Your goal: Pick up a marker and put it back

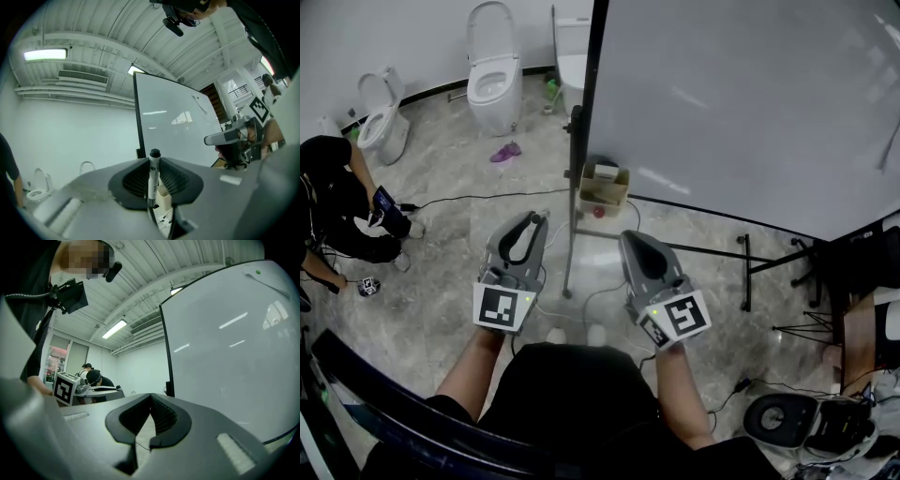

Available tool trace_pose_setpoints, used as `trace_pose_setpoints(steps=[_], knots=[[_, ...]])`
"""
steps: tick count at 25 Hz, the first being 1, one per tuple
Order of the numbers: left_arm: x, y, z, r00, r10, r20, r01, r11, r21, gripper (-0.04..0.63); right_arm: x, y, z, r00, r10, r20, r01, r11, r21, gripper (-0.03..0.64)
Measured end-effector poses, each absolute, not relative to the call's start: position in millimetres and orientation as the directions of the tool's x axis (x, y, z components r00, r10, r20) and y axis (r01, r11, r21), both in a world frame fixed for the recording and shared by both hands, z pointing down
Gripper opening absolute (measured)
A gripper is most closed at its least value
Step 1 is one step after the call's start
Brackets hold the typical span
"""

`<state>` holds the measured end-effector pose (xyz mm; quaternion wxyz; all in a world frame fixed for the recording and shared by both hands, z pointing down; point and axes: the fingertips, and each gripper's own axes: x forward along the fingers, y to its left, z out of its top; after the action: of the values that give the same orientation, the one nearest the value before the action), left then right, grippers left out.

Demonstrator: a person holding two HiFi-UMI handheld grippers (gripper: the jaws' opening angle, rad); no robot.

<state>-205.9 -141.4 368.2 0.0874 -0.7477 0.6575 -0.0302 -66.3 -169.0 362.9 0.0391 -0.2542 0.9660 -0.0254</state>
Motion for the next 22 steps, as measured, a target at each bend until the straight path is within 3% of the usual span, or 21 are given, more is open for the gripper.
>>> trace_pose_setpoints(steps=[22], knots=[[-195.0, -158.9, 369.4, 0.169, -0.984, -0.064, -0.975, -0.157, -0.16, 0.072, -58.5, -182.3, 363.7, -0.858, -0.511, -0.053, -0.507, 0.859, -0.075, 0.009]])
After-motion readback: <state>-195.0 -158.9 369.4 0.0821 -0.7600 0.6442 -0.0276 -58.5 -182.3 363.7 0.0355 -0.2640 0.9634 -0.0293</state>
